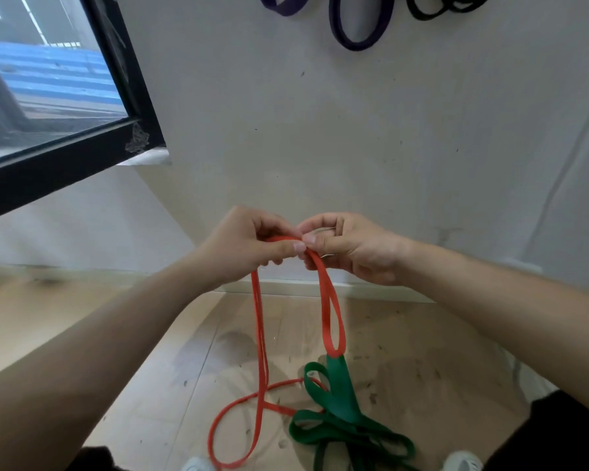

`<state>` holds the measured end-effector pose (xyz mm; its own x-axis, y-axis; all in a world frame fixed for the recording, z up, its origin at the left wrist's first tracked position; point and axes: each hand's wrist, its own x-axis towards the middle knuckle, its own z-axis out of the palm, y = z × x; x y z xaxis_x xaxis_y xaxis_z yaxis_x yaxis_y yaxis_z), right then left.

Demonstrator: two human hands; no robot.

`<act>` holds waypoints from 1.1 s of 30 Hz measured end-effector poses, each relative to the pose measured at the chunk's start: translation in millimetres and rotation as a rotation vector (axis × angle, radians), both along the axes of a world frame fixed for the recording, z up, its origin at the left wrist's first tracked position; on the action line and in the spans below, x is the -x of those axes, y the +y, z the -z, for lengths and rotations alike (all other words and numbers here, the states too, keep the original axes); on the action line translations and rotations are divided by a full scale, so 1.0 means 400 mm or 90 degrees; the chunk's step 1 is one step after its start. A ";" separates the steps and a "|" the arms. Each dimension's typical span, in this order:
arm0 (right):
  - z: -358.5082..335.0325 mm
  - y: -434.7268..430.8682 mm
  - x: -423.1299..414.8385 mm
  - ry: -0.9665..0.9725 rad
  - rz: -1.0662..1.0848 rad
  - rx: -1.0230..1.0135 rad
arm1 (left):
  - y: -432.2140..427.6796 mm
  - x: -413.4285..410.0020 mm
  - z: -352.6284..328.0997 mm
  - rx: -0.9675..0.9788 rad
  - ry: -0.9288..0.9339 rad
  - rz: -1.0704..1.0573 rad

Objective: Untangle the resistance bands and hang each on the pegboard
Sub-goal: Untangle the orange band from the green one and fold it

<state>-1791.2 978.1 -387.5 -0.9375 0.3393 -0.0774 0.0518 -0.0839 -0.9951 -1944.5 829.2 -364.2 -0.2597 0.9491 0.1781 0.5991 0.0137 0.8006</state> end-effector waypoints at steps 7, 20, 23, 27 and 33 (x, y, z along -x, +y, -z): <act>0.027 0.039 -0.035 -0.105 0.002 -0.163 | 0.005 0.015 -0.011 -0.119 -0.054 -0.133; 0.112 0.025 0.017 -0.172 0.098 -0.388 | -0.008 0.041 -0.027 -0.281 -0.084 -0.330; 0.116 0.010 0.025 -0.147 0.093 -0.364 | -0.010 0.046 -0.027 -0.280 -0.081 -0.334; 0.109 0.010 0.023 -0.145 0.120 -0.305 | -0.016 0.057 -0.026 -0.283 -0.107 -0.342; 0.074 0.045 0.015 -0.106 0.245 -0.076 | -0.025 0.087 -0.008 -0.243 -0.106 -0.362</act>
<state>-1797.2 996.0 -417.2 -0.7193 0.6770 -0.1562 0.1999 -0.0137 -0.9797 -1979.3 819.2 -361.0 -0.7497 0.5375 0.3861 0.4509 -0.0123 0.8925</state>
